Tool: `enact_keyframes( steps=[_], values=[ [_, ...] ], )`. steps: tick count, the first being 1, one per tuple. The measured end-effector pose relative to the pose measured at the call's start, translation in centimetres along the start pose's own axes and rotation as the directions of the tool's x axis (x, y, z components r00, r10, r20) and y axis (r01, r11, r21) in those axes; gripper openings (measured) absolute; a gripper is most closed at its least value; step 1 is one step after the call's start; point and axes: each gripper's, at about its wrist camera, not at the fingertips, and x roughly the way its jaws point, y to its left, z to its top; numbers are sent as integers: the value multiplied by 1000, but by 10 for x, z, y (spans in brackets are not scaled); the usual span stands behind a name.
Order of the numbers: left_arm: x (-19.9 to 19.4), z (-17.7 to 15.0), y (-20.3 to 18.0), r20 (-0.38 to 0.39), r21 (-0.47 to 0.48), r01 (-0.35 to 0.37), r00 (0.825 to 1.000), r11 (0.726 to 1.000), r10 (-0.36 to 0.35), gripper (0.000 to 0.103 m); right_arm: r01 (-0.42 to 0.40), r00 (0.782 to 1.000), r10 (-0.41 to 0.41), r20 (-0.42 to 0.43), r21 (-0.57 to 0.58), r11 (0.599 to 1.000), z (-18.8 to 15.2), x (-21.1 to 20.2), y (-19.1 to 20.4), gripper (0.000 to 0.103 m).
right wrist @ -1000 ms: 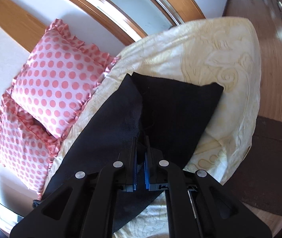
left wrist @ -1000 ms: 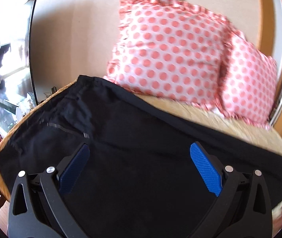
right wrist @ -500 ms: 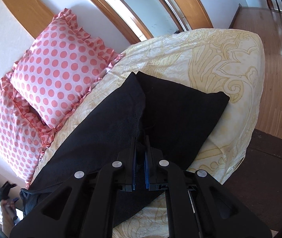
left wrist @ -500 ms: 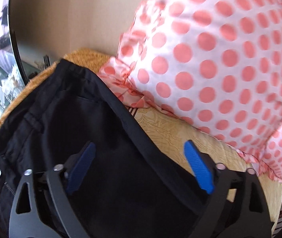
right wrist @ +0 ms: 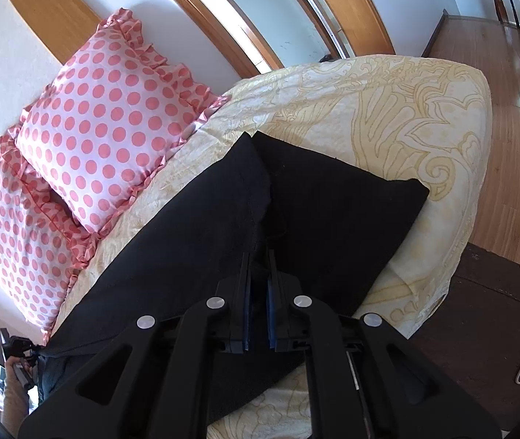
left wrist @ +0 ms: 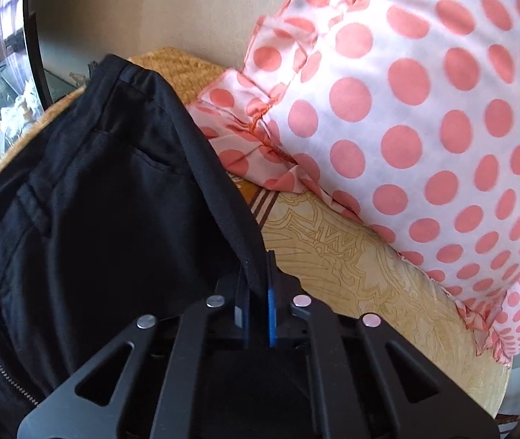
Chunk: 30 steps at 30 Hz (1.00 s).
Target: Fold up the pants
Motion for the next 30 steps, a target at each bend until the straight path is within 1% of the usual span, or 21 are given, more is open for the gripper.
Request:
enact_keyframes(
  steps=[2,5,7,8,9,11,12,14,15,17,18,19,21,23,26,28,29,30],
  values=[
    [-22,-8,5,42,28,14,999,999,-16,6,-8,1000,8,-1,6,1000,4,1,-1,7],
    [-74,-29,19,116,55,68,991,996,-74,6,-21,1000,21,7,18,1000,13,2,-3,7],
    [-117,-52,35,163,56,122,978,991,-130,6,-23,999,23,23,12,1000,21,0,-2,7],
    [-141,-68,48,190,55,154,968,987,-162,6,-21,999,21,29,10,1000,24,0,-1,7],
    [-161,-80,59,212,53,171,961,984,-178,6,-22,999,22,39,8,1000,28,-2,0,7],
    [-189,-105,72,249,57,175,951,983,-184,6,-19,998,18,57,5,1000,34,-6,0,7],
    [-205,-124,82,275,63,168,945,984,-179,6,-18,998,17,63,5,1000,36,-7,0,7],
    [-222,-157,99,318,72,144,935,987,-160,6,-12,997,12,76,11,1000,39,-10,-3,7],
    [-231,-181,109,342,72,124,929,990,-142,7,-10,997,9,78,14,1000,39,-11,-5,7],
    [-235,-214,123,370,68,82,924,994,-101,8,-4,997,2,78,20,1000,39,-11,-8,7],
    [-231,-232,129,376,63,45,924,997,-65,9,-1,997,-1,75,24,1000,39,-10,-9,7],
    [-229,-244,135,373,56,27,927,998,-46,9,4,997,-6,72,26,1000,38,-10,-11,7],
    [-219,-265,147,348,27,23,937,999,-31,9,6,998,-8,65,34,999,37,-9,-14,7],
    [-214,-274,156,346,6,27,938,1000,-28,9,-4,998,2,59,50,999,37,-10,-17,7],
    [-210,-278,157,361,-5,31,932,1000,-27,9,-37,997,31,69,78,996,40,-15,-20,7],
    [-204,-280,157,339,-11,46,940,999,-39,12,-29,996,21,83,95,995,42,-20,-24,7],
    [-202,-281,158,327,-19,51,944,999,-42,21,-20,996,11,87,105,994,42,-22,-27,7],
    [-199,-283,161,315,-38,64,948,997,-48,34,-16,996,6,88,111,994,42,-22,-29,6]
  ],
)
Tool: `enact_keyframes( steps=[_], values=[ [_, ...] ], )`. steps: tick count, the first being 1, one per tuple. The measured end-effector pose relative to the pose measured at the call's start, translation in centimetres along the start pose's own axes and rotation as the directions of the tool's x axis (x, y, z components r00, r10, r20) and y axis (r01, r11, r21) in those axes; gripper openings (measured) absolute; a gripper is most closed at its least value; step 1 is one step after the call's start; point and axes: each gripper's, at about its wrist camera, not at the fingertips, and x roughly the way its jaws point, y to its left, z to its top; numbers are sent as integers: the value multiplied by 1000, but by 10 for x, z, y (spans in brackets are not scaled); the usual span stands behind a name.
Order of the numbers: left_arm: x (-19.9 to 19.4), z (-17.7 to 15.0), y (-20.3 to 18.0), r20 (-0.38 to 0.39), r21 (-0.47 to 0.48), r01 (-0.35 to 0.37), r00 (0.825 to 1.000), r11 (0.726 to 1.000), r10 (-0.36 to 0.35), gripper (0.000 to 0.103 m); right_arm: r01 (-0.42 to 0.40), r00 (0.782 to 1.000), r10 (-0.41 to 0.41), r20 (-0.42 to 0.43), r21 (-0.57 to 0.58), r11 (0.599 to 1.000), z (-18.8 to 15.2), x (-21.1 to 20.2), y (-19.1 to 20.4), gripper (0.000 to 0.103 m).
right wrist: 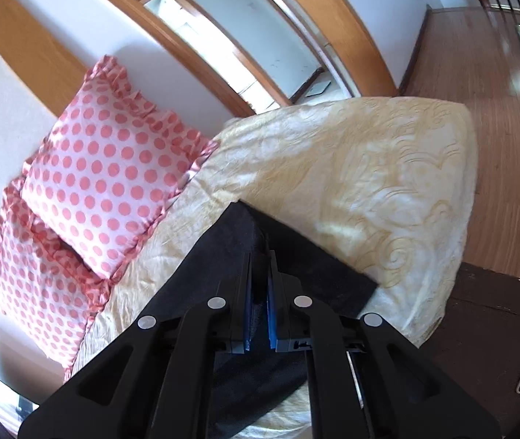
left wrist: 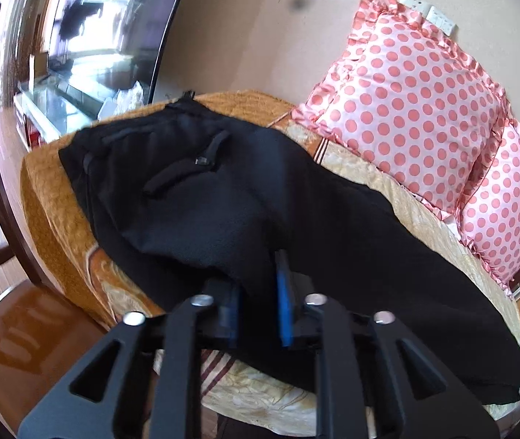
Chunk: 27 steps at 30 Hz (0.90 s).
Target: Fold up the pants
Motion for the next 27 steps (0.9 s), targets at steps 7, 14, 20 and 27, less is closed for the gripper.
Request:
enact_keyframes(
  steps=[7,14,20,27],
  values=[
    [-6,13,40,26,-212,69,998,975,-65,62,38,999,-39,6,48,998,-4,0,-13,6],
    [11,30,60,-29,-327,112,991,938,-128,52,43,999,-43,6,36,998,-6,2,-9,7],
    [7,25,63,-70,-377,89,990,922,-124,48,37,999,-38,15,24,999,-5,-3,-6,7],
    [4,17,56,-68,-399,129,983,908,-170,49,50,999,-50,12,10,999,-4,1,-6,7]
  ],
)
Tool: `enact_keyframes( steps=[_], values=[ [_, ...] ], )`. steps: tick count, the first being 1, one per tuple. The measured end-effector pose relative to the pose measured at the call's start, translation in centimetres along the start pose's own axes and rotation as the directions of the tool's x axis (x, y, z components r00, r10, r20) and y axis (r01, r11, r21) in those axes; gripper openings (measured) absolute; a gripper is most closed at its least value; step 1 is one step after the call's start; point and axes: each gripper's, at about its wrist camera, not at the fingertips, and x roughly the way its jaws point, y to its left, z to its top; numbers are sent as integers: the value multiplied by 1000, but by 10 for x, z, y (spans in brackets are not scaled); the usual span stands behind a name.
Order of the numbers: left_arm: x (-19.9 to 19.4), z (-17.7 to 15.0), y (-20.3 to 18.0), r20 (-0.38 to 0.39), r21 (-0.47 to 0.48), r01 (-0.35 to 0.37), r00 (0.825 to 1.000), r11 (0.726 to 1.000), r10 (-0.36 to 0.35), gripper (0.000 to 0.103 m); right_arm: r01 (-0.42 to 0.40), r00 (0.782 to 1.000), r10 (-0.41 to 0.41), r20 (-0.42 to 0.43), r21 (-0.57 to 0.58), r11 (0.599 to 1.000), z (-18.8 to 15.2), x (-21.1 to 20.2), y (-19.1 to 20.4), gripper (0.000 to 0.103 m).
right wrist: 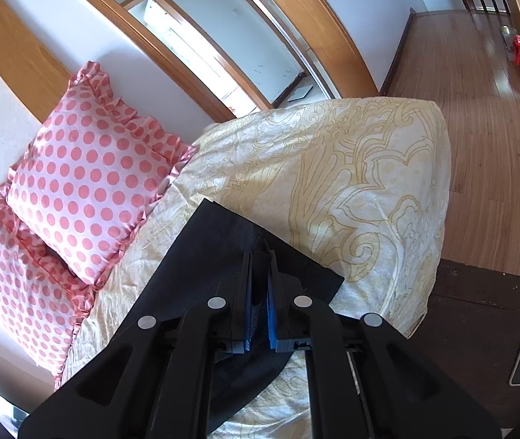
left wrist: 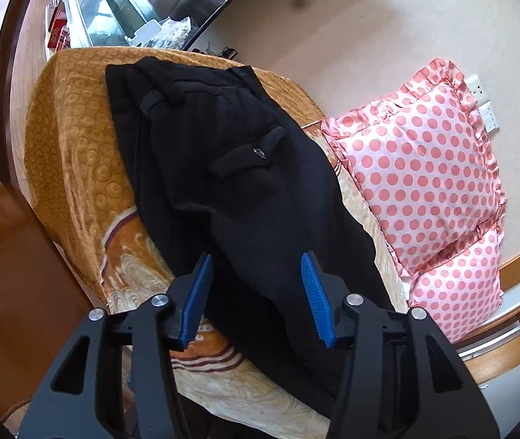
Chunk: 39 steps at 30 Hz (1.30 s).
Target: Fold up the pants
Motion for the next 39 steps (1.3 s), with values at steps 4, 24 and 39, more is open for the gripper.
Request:
enact_keyframes(
  steps=[4,24,39],
  values=[
    [10,13,3,13,-31,6,1000,1000,-6,49,0,1000,0,-10,11,1000,-1,1,-5,7],
    [-18,28,5,121,138,-152,983,979,135,8,33,999,-35,-42,-41,999,-14,-12,-15,6],
    [-11,28,26,115,58,-92,990,994,85,21,48,999,-49,-20,-54,997,-13,-15,-11,6]
  ],
)
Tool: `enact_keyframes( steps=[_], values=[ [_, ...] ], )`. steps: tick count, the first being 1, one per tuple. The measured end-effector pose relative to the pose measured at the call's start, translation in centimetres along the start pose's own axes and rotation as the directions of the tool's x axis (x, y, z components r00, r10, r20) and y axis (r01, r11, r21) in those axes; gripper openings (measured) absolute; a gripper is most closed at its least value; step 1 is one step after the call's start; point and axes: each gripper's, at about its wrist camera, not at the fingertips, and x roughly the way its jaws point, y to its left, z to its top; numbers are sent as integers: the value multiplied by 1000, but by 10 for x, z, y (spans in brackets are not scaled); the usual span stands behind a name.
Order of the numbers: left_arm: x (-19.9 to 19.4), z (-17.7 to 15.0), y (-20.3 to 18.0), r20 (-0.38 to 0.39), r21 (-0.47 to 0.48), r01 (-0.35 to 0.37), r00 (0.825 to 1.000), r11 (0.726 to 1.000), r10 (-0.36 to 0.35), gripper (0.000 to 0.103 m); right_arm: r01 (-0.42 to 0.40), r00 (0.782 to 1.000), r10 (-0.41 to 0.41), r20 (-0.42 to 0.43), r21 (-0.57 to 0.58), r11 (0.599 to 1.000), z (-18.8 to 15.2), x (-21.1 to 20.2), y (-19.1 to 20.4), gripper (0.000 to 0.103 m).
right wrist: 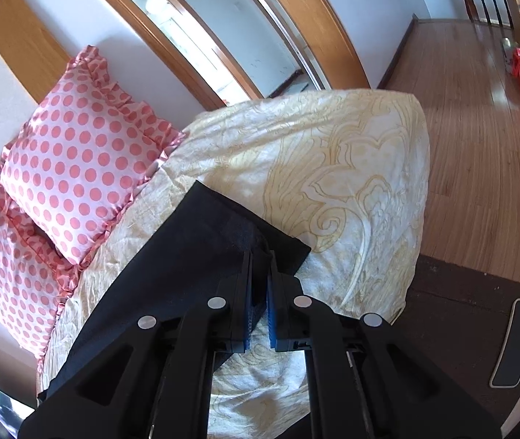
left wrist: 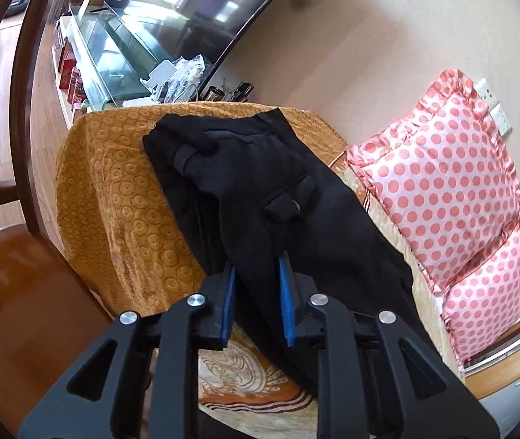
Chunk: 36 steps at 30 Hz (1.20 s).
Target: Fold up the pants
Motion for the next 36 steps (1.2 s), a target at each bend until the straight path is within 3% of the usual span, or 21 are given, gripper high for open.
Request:
enact_keyframes(
  steps=[2,6,11,13,15,16,18,20,22,24,26,27,29,30,33,36],
  values=[
    [1,3,2,7,-21,1,1000,1000,-1,22,-5,1000,5,5,4,1000,0,0,0,6],
    [1,-2,-3,-8,-1,-33,999,999,33,12,3,1000,-3,5,16,1000,1,1,-3,6],
    [3,-9,-3,2,39,-63,998,997,63,16,48,999,-47,13,-39,998,-2,2,6,6],
    [-9,-10,-12,65,97,-110,992,989,104,34,59,998,-59,6,-66,996,-2,1,8,7],
    [-29,-13,-31,184,189,-174,973,966,139,64,71,997,-71,4,-84,994,0,-2,8,9],
    [-43,-17,-43,254,236,-201,957,951,140,68,81,997,-80,12,-94,992,0,-6,9,10],
    [-58,-24,-64,314,308,-209,943,928,109,80,127,991,-120,57,-129,984,3,-15,14,15],
    [-64,-34,-85,309,384,-160,950,909,37,85,171,980,-147,132,-201,964,3,-27,31,22],
    [-59,-51,-113,225,480,-49,972,876,-69,89,153,982,-114,153,-274,949,0,-33,48,27],
    [-45,-74,-142,85,547,113,978,829,-189,90,88,991,-44,123,-373,924,-10,-33,73,33],
    [-28,-100,-167,-61,586,256,960,769,-273,90,-15,998,38,42,-451,892,-25,-26,94,33],
    [-16,-120,-184,-157,604,337,939,722,-307,90,-81,996,83,-18,-500,863,-38,-20,107,33],
    [-3,-147,-201,-264,613,420,907,669,-328,90,-141,990,118,-77,-555,820,-56,-14,120,33],
    [7,-166,-213,-343,617,472,882,630,-324,90,-182,983,140,-116,-592,785,-70,-10,130,33],
    [19,-198,-226,-435,644,528,848,553,-302,90,-276,961,195,-196,-635,721,-97,-4,145,33],
    [26,-213,-223,-472,660,541,838,522,-272,90,-336,942,235,-240,-673,659,-121,-2,160,33]
  ],
)
